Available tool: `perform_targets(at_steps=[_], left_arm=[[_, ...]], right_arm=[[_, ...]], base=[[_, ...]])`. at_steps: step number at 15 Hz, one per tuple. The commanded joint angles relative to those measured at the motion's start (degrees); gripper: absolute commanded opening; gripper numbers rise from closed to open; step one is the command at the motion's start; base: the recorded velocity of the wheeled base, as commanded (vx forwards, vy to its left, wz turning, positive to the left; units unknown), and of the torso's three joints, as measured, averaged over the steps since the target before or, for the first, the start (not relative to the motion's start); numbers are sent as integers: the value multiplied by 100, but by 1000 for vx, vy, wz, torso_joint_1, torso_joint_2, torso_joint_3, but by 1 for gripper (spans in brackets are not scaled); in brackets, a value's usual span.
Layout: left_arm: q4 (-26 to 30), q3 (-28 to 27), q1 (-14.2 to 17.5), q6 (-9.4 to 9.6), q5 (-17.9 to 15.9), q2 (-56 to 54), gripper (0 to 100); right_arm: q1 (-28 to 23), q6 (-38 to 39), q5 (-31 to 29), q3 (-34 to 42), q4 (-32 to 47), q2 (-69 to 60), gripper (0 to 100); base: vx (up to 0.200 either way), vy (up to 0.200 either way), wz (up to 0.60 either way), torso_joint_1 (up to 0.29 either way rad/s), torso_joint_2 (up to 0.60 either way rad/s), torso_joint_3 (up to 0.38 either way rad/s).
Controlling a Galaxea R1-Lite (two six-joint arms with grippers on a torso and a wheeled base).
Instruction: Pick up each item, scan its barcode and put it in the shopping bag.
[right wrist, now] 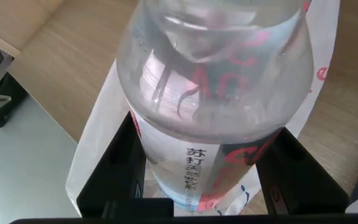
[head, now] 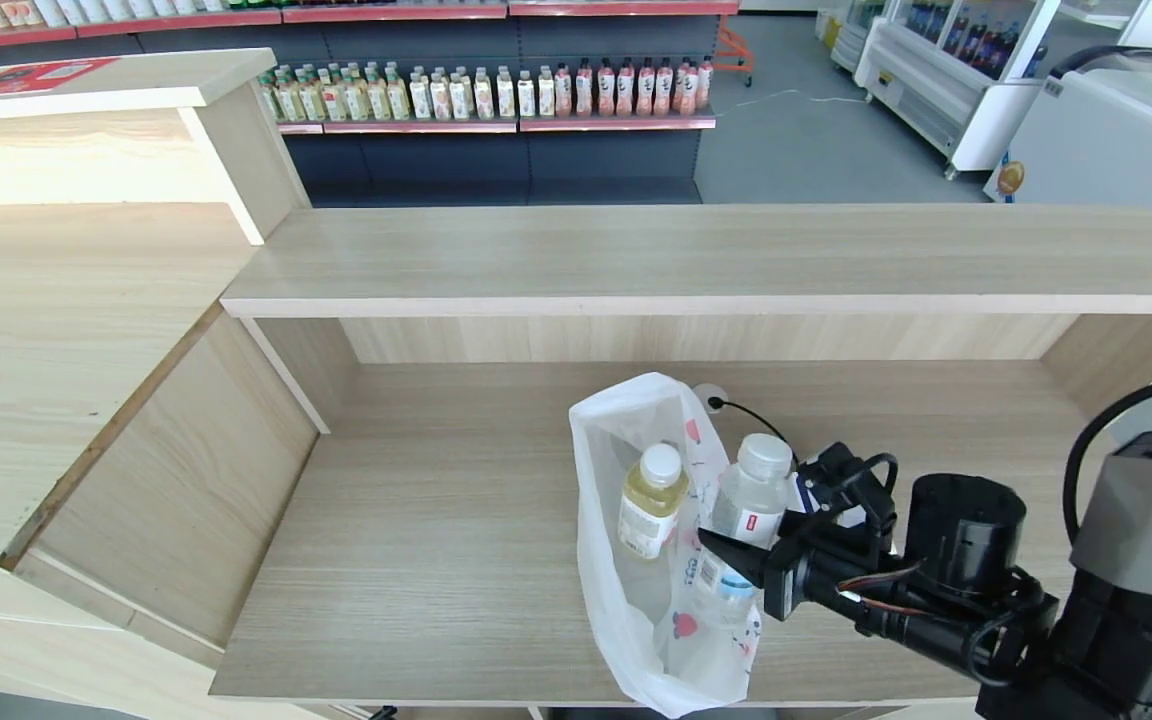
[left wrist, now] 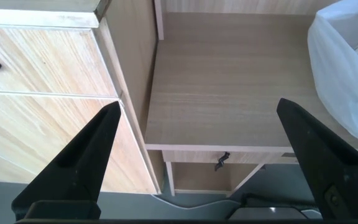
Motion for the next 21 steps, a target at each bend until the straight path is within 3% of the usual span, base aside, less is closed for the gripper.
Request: perform_targets(at_steps=[1, 3, 11, 20, 21], left_arm=[[-1, 1, 2, -2, 1, -2, 100], [-1, 1, 2, -2, 1, -2, 100], [-1, 1, 2, -2, 1, -2, 100], [-1, 1, 2, -2, 1, -2, 100], [-1, 1, 2, -2, 1, -2, 100]], right_arm=[[106, -39, 27, -409, -89, 838, 0], [88, -3, 353, -585, -89, 952, 0], [88, 128, 309, -1420, -89, 1541, 0], [79, 207, 326, -1341, -89, 1506, 0], [79, 207, 335, -1271, -89, 1471, 100]], base=[[0, 0, 0, 0, 0, 0], [0, 0, 0, 0, 0, 0], [0, 0, 0, 0, 0, 0], [0, 0, 0, 0, 0, 0], [0, 0, 0, 0, 0, 0]])
